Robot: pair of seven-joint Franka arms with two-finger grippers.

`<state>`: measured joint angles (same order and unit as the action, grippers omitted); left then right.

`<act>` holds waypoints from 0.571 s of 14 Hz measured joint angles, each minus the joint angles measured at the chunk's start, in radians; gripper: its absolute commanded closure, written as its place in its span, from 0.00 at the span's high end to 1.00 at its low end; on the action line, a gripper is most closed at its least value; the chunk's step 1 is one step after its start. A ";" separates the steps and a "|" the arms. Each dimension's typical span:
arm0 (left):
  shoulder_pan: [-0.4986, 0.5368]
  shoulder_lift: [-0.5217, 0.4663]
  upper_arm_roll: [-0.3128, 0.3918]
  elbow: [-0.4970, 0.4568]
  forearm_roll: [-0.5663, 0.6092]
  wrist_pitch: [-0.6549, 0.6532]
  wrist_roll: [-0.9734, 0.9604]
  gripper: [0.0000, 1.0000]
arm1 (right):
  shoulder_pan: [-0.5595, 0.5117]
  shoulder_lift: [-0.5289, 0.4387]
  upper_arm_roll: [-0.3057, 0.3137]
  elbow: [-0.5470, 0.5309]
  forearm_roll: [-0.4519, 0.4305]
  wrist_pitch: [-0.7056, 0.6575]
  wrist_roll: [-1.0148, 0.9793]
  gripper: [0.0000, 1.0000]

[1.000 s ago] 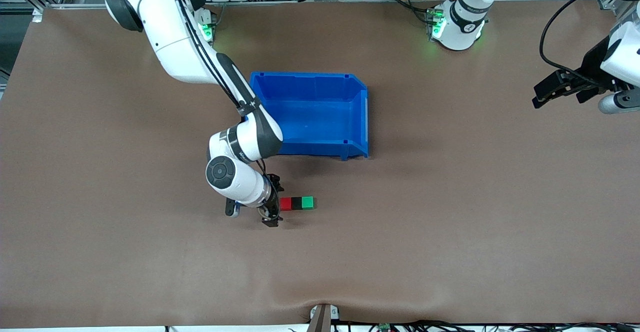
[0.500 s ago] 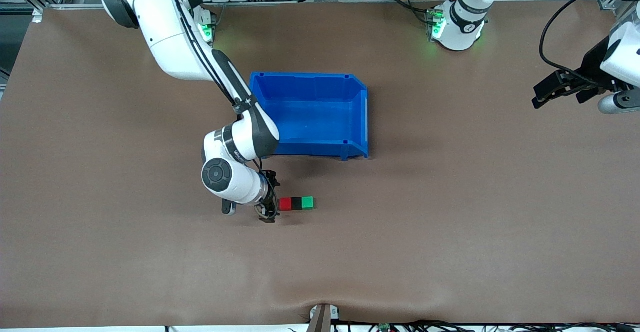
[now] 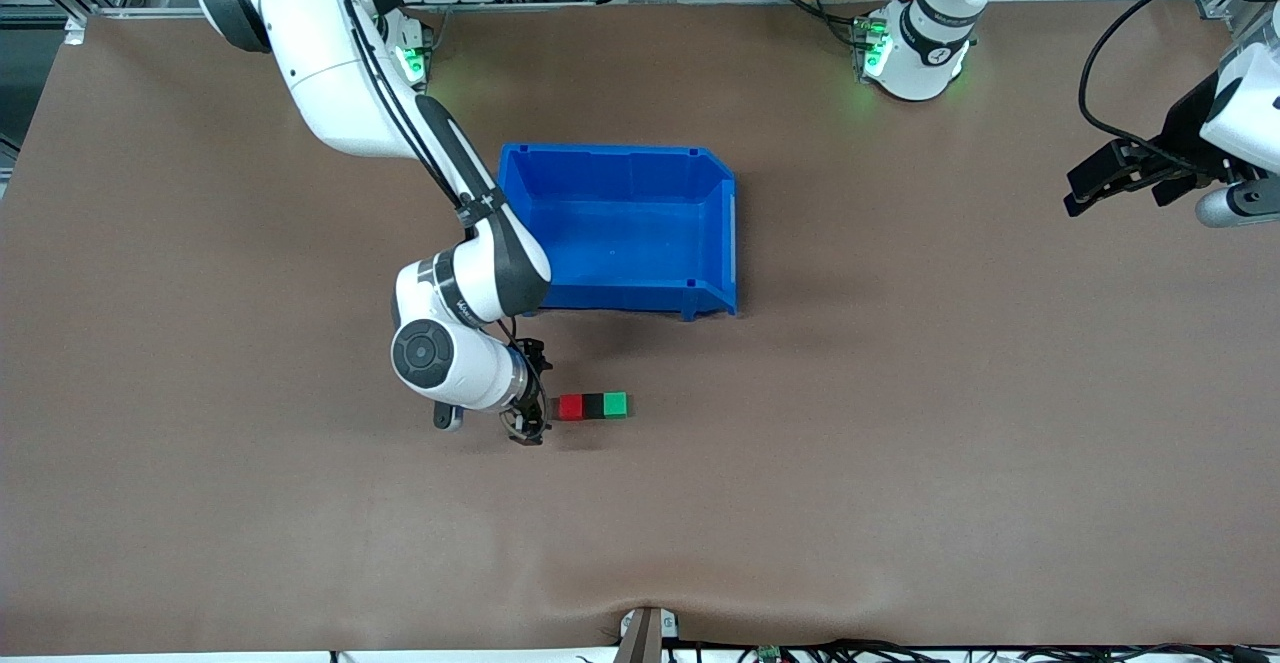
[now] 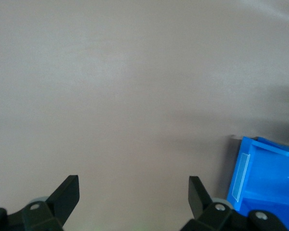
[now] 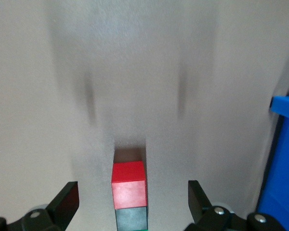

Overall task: Attach green and red cubes to black cube
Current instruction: 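Open the right gripper and draw it back from the red cube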

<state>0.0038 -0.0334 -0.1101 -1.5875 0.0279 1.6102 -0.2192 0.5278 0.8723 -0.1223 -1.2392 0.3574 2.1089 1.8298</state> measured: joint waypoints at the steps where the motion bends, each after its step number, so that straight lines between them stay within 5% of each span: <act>1: 0.000 0.000 0.000 0.000 0.000 0.000 0.000 1.00 | -0.001 -0.001 -0.005 0.011 0.000 -0.023 -0.012 1.00; 8: 0.000 0.000 0.000 0.000 0.000 0.000 0.000 1.00 | -0.005 -0.023 -0.063 0.064 0.000 -0.171 -0.161 1.00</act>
<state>0.0038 -0.0334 -0.1102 -1.5872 0.0279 1.6102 -0.2192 0.5224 0.8489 -0.1851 -1.1752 0.3571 1.9381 1.6691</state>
